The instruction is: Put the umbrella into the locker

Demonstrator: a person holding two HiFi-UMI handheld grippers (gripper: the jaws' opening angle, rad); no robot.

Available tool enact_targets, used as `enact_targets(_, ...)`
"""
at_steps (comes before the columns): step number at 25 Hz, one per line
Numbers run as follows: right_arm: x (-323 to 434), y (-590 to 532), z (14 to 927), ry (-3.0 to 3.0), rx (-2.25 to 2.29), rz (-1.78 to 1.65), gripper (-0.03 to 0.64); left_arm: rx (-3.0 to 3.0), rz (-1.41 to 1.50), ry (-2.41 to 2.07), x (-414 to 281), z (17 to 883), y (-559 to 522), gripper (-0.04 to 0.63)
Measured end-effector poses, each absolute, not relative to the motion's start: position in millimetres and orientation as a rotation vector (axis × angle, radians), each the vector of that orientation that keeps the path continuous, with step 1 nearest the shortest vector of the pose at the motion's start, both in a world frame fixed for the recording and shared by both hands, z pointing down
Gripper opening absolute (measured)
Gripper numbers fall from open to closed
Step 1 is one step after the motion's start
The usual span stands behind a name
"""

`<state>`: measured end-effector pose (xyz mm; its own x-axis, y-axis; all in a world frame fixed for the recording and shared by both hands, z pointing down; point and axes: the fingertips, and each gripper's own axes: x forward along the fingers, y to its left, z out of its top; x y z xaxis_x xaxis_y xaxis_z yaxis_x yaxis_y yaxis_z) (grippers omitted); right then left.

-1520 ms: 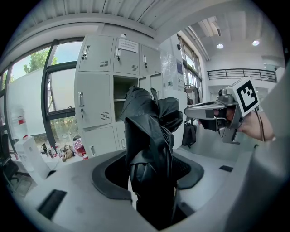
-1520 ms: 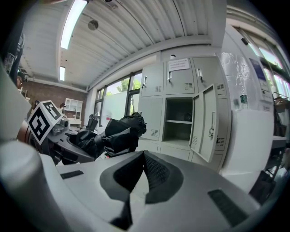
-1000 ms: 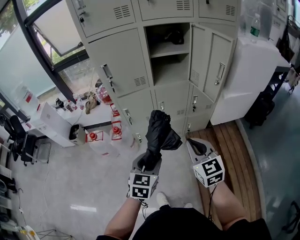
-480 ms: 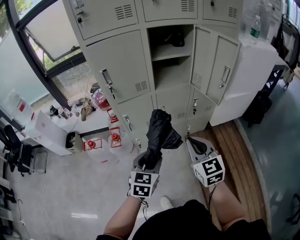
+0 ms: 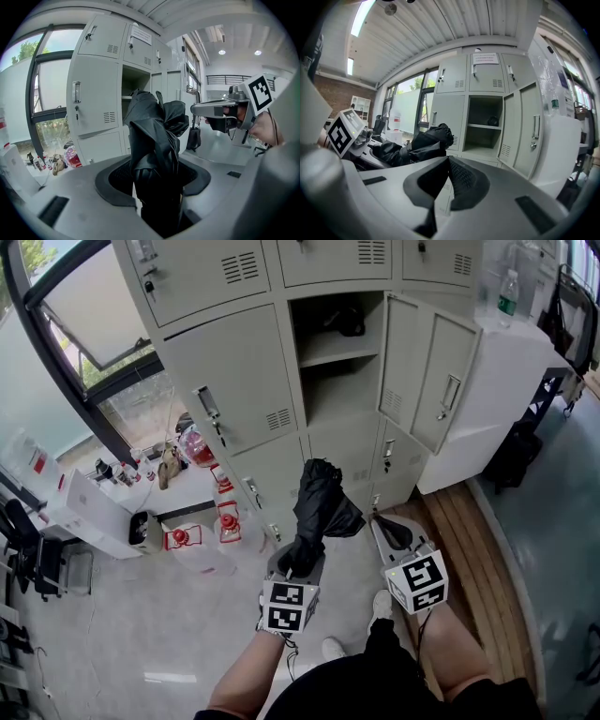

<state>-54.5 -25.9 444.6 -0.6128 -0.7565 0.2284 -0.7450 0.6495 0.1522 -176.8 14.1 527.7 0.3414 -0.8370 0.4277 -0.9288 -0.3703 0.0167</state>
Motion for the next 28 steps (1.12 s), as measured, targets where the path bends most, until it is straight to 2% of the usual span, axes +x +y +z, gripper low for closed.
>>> enact_targets(28, -24.9, -170.3, 452.3, -2.658, 1.069, -0.043, 0.054, 2.26, 0.558, -1.649, -126.2, 531.7, -126.0, 0.222)
